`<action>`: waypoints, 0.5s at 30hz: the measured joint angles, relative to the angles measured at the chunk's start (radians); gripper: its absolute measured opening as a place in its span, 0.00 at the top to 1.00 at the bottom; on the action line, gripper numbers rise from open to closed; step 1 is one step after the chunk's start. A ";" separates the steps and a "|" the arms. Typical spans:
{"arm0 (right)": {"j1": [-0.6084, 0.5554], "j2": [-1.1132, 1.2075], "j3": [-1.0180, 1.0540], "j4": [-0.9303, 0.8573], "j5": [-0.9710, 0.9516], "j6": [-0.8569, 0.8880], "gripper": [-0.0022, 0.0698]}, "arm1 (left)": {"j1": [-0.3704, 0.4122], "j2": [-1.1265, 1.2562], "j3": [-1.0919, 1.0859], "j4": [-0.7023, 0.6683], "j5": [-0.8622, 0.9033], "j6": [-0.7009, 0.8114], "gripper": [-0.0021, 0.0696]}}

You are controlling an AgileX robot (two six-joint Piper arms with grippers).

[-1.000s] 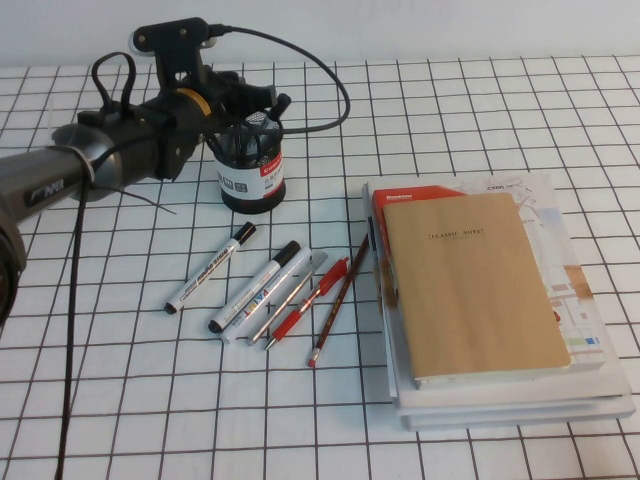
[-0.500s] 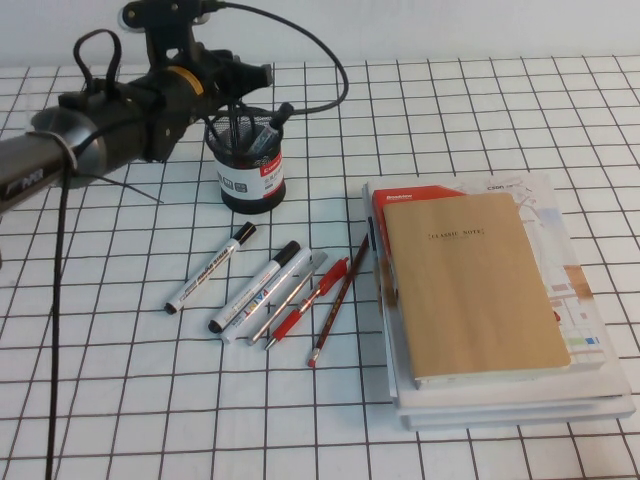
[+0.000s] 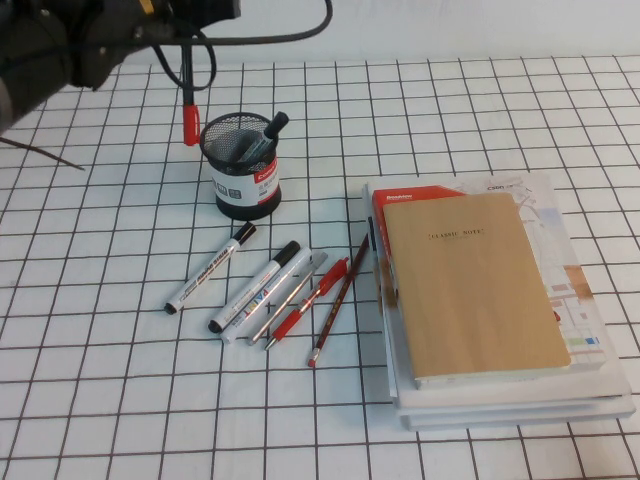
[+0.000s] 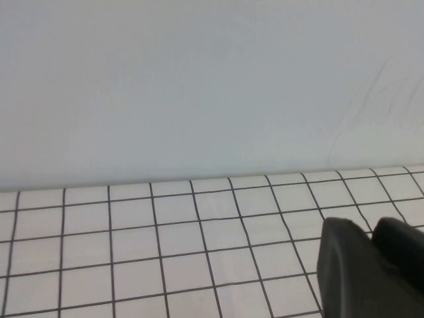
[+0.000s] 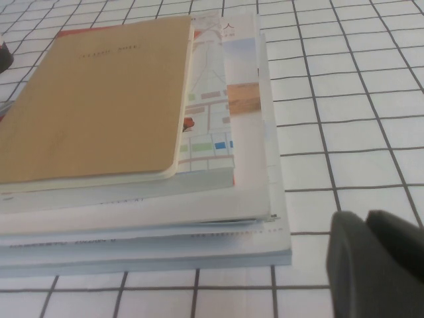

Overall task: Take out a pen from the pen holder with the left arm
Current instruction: 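Take a marker out of the pen holder and lay it on the table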

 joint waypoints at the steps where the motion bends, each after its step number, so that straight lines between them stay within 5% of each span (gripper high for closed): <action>1: 0.000 0.000 0.000 0.000 0.000 0.000 0.99 | -0.001 -0.020 0.000 0.000 0.021 0.011 0.93; 8: 0.000 0.000 0.000 0.000 0.000 0.000 0.99 | -0.005 -0.130 -0.002 -0.026 0.254 0.113 0.93; 15: 0.000 0.000 0.000 0.000 0.000 0.000 0.99 | -0.011 -0.142 -0.002 -0.243 0.625 0.404 0.93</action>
